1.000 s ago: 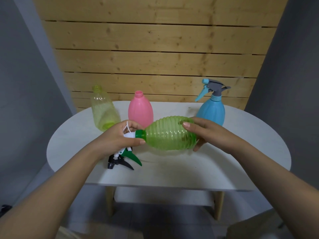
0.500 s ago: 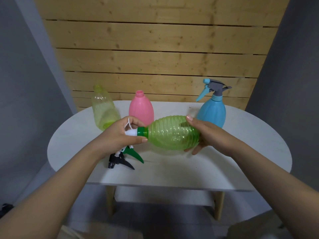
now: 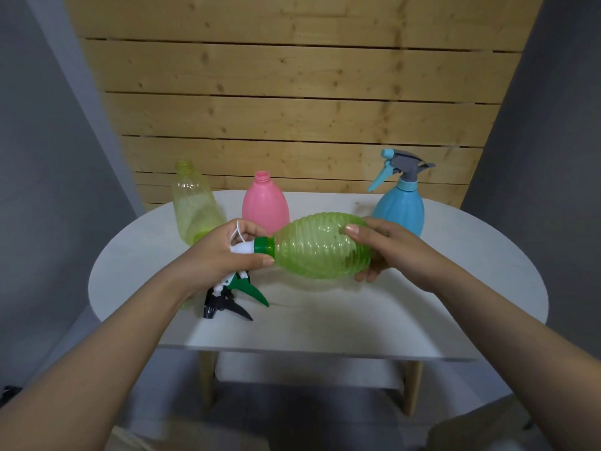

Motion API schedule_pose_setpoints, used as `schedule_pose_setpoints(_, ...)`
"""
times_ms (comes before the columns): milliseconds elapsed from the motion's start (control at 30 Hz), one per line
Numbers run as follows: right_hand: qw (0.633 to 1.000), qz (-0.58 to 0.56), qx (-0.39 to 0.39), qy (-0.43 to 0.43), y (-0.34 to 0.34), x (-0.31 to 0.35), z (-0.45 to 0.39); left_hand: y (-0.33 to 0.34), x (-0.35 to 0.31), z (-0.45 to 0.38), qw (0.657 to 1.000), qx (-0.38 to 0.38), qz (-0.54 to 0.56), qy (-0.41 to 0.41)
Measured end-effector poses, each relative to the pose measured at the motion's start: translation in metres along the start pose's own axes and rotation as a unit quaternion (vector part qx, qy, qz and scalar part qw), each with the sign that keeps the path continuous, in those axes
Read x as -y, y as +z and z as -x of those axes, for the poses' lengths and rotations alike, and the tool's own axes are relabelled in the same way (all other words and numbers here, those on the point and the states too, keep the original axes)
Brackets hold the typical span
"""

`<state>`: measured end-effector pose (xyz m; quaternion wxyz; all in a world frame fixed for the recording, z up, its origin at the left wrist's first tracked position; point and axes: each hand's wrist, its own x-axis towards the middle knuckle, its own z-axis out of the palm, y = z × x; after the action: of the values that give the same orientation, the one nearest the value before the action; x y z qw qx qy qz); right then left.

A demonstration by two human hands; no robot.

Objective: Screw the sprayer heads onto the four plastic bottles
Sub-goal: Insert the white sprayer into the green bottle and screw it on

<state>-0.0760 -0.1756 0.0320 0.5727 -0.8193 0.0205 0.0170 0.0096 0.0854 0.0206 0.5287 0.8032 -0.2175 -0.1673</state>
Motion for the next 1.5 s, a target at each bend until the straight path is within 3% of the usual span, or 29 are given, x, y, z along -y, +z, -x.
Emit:
schedule_pose_setpoints(167, 1.0, 0.008, 0.019, 0.017, 0.002, 0.001, 0.001, -0.002, 0.003, -0.001, 1.0, 0.0, -0.005, -0.008)
schedule_pose_setpoints(333, 0.997, -0.047, 0.022, -0.049, -0.001, 0.003, 0.003, 0.001, 0.001, -0.003, 0.999, -0.001, 0.023, -0.032)
schedule_pose_setpoints(600, 0.999, -0.051, -0.016, -0.001, 0.001, -0.002, -0.004, 0.0, -0.004, -0.003, 1.0, -0.008, -0.017, -0.015)
schedule_pose_setpoints(867, 0.997, -0.074, 0.024, 0.021, 0.003, -0.005, -0.005, 0.0, -0.008, 0.0, 0.999, 0.002, -0.017, 0.041)
schedule_pose_setpoints(1100, 0.981, 0.185, 0.058, 0.007, -0.002, -0.001, -0.001, 0.005, -0.01, -0.008, 0.998, -0.015, -0.043, 0.052)
schedule_pose_setpoints(1200, 0.972, 0.219, 0.082, -0.001, -0.002, -0.003, -0.002, 0.011, -0.016, -0.013, 0.995, -0.015, -0.057, 0.084)
schedule_pose_setpoints(1333, 0.983, 0.175, 0.052, 0.029, -0.019, -0.005, -0.004, 0.013, -0.02, -0.019, 0.995, -0.017, 0.052, 0.079)
schedule_pose_setpoints(1500, 0.999, 0.027, -0.012, 0.038, -0.022, -0.01, -0.004, 0.032, -0.02, -0.034, 0.98, -0.005, 0.197, 0.026)
